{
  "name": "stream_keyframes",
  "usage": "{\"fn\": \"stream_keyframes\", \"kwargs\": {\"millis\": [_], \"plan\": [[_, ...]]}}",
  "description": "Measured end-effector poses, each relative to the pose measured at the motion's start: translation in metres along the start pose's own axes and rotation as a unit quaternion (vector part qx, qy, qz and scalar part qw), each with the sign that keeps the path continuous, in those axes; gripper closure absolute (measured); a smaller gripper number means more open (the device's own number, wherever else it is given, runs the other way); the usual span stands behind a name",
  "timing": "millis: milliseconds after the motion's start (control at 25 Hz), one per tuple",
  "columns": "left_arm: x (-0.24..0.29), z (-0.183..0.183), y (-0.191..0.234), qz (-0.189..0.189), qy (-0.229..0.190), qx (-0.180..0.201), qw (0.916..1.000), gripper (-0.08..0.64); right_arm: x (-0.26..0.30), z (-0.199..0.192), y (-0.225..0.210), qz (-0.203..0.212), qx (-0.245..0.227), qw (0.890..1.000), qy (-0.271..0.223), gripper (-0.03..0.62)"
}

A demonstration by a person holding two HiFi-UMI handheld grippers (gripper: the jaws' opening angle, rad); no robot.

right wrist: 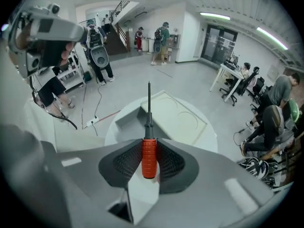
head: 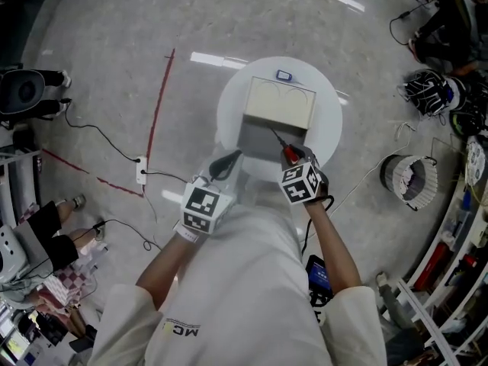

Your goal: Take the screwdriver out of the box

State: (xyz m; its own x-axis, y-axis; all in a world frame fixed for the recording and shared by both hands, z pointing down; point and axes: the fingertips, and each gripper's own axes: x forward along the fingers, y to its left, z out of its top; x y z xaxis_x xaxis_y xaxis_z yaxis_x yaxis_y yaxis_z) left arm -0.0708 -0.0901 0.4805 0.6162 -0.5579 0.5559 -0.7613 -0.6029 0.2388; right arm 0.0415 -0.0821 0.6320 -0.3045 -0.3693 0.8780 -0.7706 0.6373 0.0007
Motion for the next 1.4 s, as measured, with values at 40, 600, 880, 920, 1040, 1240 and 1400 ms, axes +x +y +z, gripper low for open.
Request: {"fn": "stream_keyframes", "kwargs": {"millis": [40,600,880,920,1040,1240,1400], "plan": [[-0.002,0.003,-0.003,0.002,-0.003,0.001,1.0000,0.560,-0.013,0.006,-0.001,-0.004,0.000,1.000,-0.017,0.500],[-0.044,0.034,-0.044,0.015,-0.056,0.029,0.9979,0.560,-0.171,0.053,-0.016,-0.055,-0.001,0.973,-0.222,0.500],[-0.069,0.066,-0.067,0.018,-0.098,0.052,0.9936,0.560,-0.241,0.049,-0.015,-0.064,0.038,0.948,-0.309,0.500],[-0.072,0.071,-0.070,0.019,-0.103,0.055,0.9930,0.560,-0.251,0.048,-0.017,-0.066,0.043,0.945,-0.318,0.500],[-0.079,0.084,-0.077,0.017,-0.120,0.053,0.9912,0.560,-0.272,0.045,-0.022,-0.078,0.040,0.936,-0.340,0.500],[-0.081,0.098,-0.083,0.020,-0.143,0.053,0.9881,0.560,-0.298,0.042,-0.032,-0.095,0.047,0.922,-0.372,0.500],[-0.088,0.102,-0.093,0.019,-0.146,0.059,0.9873,0.560,-0.320,0.038,-0.034,-0.099,0.054,0.913,-0.393,0.500]]}}
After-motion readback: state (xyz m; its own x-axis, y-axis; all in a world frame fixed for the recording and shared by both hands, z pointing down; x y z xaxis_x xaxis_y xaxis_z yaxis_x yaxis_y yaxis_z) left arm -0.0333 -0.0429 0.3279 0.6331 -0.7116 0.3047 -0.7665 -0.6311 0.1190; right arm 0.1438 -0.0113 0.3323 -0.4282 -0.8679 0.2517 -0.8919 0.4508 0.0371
